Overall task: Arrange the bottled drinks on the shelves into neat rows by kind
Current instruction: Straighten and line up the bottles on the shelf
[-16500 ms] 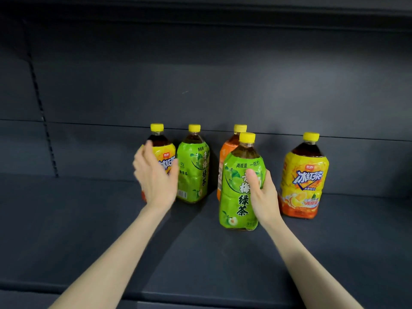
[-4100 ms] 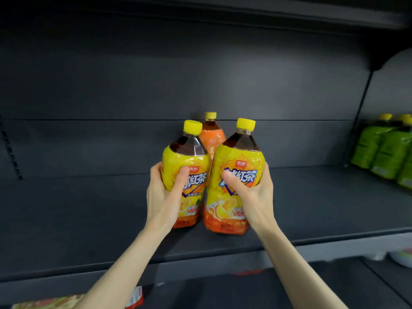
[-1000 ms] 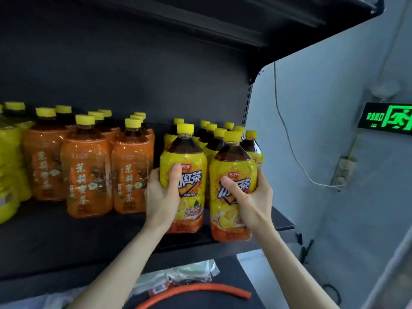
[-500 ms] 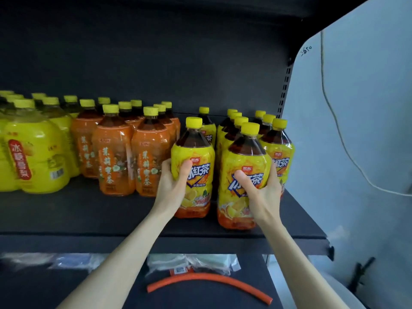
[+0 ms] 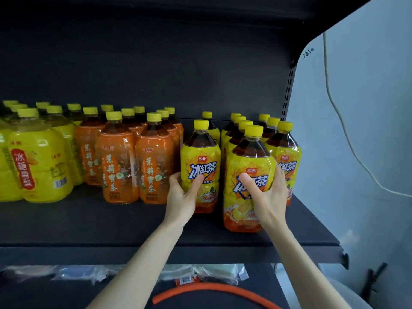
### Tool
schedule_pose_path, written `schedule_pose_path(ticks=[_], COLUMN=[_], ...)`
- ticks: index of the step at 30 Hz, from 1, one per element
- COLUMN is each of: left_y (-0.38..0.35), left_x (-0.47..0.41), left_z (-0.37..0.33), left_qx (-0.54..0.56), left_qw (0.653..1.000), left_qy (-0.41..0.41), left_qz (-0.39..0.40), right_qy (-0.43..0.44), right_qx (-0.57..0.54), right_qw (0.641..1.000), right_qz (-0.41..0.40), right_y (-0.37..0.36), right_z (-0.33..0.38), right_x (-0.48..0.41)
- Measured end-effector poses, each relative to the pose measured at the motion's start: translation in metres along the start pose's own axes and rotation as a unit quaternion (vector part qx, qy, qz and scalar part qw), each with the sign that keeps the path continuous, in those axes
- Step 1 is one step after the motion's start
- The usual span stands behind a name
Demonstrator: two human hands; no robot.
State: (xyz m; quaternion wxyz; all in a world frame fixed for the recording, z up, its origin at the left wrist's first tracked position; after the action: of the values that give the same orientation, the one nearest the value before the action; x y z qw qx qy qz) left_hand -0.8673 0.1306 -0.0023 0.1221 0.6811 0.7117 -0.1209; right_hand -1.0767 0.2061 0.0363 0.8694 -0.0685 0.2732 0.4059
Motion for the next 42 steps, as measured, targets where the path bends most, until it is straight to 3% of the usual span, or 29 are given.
schedule_pose_path(ticks=[8,21,42], left_y=[-0.015,-0.035,-0.042], left_x=[-0.034,-0.075,-0.082], left_z=[0.015,0.026,0.033], left_qx=[-0.008,0.009,-0.033], left_qw=[0.999,0.998,0.996], left_qy=[0.026,0.058,0.073], left_qz=[-0.023,0.023,0.036], right_qy=[0.004,0.005,0.012], right_qx=[-0.002,0.0,-0.004], right_qw=[1.0,1.0,1.0], right_qz=[0.002,-0.011,-0.017], right_y=[-0.001,-0.002,-0.002], right_z=[0.0,-0.003,-0.003], right_x=[0.0,-0.001,0.001])
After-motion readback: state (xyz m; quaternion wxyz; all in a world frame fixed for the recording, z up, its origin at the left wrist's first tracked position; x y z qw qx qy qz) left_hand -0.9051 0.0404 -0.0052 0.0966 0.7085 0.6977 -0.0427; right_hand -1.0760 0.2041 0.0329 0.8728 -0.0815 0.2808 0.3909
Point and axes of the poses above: each hand's wrist, its own x-axis away from the middle knuckle, its own y-axis out of the back of the hand, z = x × y, the point moved 8 cm from there along -x, towards the middle knuckle, and after that the axes turned 3 degrees about -y, right-handed, at the moved point
